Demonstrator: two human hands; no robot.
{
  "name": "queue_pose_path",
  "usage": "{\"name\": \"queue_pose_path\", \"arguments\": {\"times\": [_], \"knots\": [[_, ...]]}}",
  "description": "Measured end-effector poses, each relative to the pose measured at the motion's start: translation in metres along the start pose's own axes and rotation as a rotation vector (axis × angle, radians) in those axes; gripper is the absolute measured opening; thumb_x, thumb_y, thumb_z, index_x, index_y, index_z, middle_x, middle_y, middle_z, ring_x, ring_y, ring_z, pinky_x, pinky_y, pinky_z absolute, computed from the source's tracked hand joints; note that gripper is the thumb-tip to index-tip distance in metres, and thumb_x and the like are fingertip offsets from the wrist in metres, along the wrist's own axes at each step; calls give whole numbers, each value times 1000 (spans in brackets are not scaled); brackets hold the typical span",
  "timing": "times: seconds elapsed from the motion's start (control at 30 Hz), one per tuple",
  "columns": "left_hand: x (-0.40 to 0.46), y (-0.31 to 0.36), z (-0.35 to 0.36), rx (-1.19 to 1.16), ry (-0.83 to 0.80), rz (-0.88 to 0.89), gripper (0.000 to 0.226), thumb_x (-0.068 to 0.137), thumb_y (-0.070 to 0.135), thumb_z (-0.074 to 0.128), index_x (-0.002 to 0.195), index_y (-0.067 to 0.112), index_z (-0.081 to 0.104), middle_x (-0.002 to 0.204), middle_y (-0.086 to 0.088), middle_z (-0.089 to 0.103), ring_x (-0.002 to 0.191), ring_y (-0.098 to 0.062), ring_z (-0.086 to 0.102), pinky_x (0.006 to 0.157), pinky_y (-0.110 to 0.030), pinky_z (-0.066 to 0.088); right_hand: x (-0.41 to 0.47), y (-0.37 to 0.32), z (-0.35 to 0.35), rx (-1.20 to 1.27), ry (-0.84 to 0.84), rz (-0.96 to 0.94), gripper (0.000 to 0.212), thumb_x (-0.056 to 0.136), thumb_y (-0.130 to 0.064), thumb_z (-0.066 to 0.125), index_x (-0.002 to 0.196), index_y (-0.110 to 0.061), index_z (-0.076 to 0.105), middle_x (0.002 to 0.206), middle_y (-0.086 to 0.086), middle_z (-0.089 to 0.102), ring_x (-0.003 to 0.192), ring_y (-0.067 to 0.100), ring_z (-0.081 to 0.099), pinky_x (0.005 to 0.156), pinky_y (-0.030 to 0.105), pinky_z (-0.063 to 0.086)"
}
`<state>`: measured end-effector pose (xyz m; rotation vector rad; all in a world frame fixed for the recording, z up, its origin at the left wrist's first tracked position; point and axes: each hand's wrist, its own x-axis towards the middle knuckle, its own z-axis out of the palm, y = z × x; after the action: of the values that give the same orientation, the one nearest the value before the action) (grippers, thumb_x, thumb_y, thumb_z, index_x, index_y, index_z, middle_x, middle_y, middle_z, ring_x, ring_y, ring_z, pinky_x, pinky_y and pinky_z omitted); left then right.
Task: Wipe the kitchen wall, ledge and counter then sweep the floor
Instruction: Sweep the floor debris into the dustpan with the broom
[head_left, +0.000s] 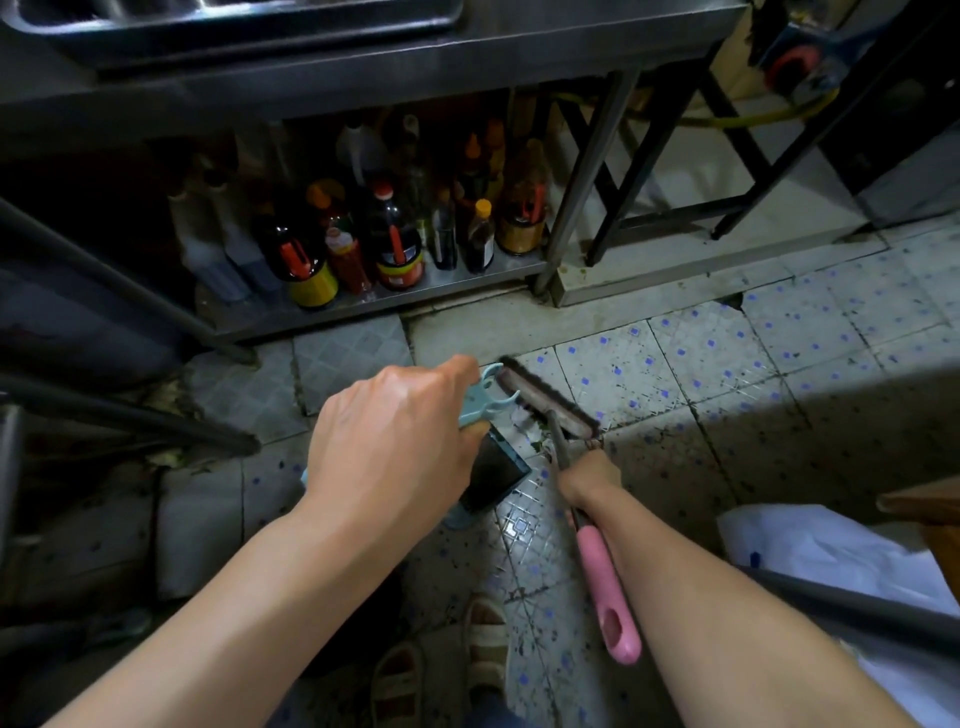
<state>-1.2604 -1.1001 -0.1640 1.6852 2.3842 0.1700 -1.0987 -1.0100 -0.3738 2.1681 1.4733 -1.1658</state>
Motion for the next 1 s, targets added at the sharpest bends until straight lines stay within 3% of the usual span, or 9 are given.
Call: {"name": "queue_pose_path", "arguments": {"times": [0.17,0.23,0.3,0.43,0.6,0.73,1.0], "knots": [[-22,-15,-5,-18,-17,6,29,88,47,54,112,33,48,89,3,64,87,-28,60,62,-28,31,-25,8,17,23,13,26,38,89,-15,60,124,1,54,125,18,58,113,29,58,72,23,42],[-31,-21,-6,-22,-18,16,29,87,48,55,111,33,49,85,2,63,86,-28,60,61,-28,31,-31,9,21,59,19,50,35,88,-12,59,120,2,58,121,19,61,108,30,62,76,26,47],[-37,-26,-7,-25,-16,29,29,87,48,56,111,32,50,78,3,56,84,-28,60,61,-28,31,-37,12,23,121,29,68,31,87,-10,60,115,4,61,116,18,64,98,30,65,76,29,52],[-54,-33,-12,-14,-22,54,26,87,46,57,107,31,51,72,6,45,74,-25,52,61,-28,31,-61,29,27,169,93,96,31,86,-11,59,114,2,63,115,18,64,101,30,64,75,27,48],[-71,-40,-18,9,-44,79,26,88,46,55,106,30,50,72,5,44,68,-22,40,60,-29,30,-87,47,24,239,135,150,33,83,-18,62,108,2,65,108,19,67,96,32,67,84,36,55],[-81,-45,-19,5,-58,96,25,87,47,55,103,28,50,73,6,46,68,-22,39,60,-29,28,-98,59,27,286,136,192,32,80,-9,62,109,6,63,108,21,67,93,33,68,83,41,56],[-80,-48,-5,25,-71,120,28,89,47,52,111,30,49,91,4,65,87,-26,61,62,-29,35,-86,63,36,322,97,263,36,88,-8,59,120,7,58,119,20,63,105,31,63,81,28,49]]}}
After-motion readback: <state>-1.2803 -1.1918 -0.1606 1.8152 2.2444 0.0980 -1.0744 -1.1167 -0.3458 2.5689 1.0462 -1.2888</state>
